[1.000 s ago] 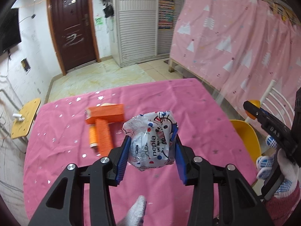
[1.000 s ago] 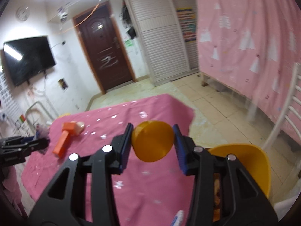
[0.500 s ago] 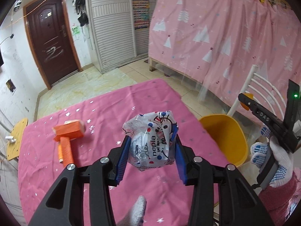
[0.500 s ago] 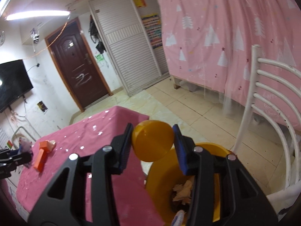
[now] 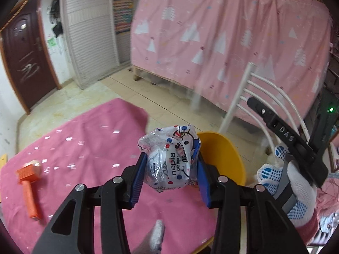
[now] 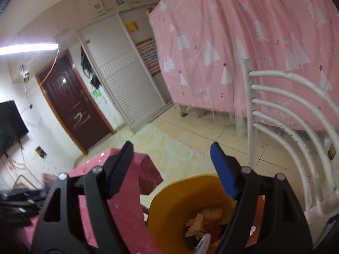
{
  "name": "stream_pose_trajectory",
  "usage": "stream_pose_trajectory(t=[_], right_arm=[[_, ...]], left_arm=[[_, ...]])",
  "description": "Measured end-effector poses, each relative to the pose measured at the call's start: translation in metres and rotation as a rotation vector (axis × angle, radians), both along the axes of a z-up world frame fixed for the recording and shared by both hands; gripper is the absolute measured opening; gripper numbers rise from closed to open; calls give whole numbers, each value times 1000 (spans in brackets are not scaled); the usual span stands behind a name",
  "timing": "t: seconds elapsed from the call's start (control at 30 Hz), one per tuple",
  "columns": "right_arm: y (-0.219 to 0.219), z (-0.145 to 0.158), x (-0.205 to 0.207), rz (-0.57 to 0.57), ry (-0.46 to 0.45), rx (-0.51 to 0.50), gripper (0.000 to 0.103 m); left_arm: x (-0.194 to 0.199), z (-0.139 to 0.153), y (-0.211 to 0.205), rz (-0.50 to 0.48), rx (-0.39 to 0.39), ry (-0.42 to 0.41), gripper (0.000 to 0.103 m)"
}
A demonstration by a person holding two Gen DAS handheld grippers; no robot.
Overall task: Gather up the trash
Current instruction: 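Carry the tissue pack and orange lid to the yellow bin and release both, then move both open tools back over the table toward the orange boxes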
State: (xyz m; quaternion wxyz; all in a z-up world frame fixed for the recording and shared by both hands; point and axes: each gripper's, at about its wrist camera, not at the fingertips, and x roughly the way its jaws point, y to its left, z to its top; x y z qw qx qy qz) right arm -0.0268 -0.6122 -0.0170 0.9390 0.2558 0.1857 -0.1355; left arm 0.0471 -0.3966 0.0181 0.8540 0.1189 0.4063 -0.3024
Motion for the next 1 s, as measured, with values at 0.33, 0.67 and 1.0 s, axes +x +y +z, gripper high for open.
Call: stream_pose_trajectory(t=[0.33, 0.67, 1.0], right_arm=[[-15, 3, -11, -15, -44, 40, 72], [-17, 3, -13, -2, -49, 53, 74], [11, 9, 0, 57, -28, 4, 75]], left_arm=[[4, -28, -62, -57, -5, 94, 64], [5, -38, -59, -31, 5, 117, 68], [-1, -14, -27, -1, -27, 67, 68]])
